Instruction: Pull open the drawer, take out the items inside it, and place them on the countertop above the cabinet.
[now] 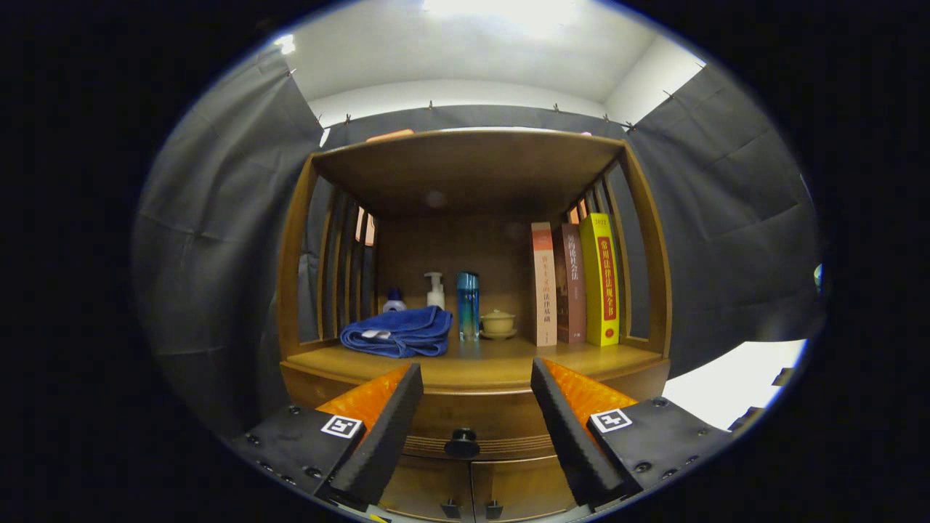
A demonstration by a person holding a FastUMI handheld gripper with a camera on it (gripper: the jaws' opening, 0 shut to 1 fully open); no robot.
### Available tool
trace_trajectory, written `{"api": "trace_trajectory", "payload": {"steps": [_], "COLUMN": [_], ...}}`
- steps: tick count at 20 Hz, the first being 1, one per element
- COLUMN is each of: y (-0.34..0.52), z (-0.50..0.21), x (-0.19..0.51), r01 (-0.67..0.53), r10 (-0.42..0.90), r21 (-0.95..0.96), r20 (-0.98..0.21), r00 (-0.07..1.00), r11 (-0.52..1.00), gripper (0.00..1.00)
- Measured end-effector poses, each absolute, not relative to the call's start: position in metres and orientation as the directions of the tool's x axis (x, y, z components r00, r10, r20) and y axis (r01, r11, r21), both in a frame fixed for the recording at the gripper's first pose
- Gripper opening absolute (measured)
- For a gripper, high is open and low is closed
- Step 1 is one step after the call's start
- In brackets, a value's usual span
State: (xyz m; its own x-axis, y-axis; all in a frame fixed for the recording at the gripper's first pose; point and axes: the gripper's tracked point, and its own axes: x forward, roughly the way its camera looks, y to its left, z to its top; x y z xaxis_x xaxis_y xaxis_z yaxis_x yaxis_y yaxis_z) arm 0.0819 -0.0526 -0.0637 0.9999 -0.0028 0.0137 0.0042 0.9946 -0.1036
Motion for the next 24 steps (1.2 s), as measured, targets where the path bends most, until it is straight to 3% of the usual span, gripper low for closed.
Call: {"api": "trace_trajectory", "payload": {"steps": [13,20,24], "y": [-0.045,-0.039,-0.052], "z": [-0.198,-0.227,-0.227], "x": [0.114,0.119,0.117], "r01": [-0.058,-0.067,-0.038], "r10": [0.036,0.049,0.026], "r21": [-0.101,-0.058,-0.04], "r20": [-0.204,-0.271,-0.261], "r00": [0.978,0.961,0.965], "r11": [0.993,0.996,0.998], "gripper": [0.99,0.98,0.79]}}
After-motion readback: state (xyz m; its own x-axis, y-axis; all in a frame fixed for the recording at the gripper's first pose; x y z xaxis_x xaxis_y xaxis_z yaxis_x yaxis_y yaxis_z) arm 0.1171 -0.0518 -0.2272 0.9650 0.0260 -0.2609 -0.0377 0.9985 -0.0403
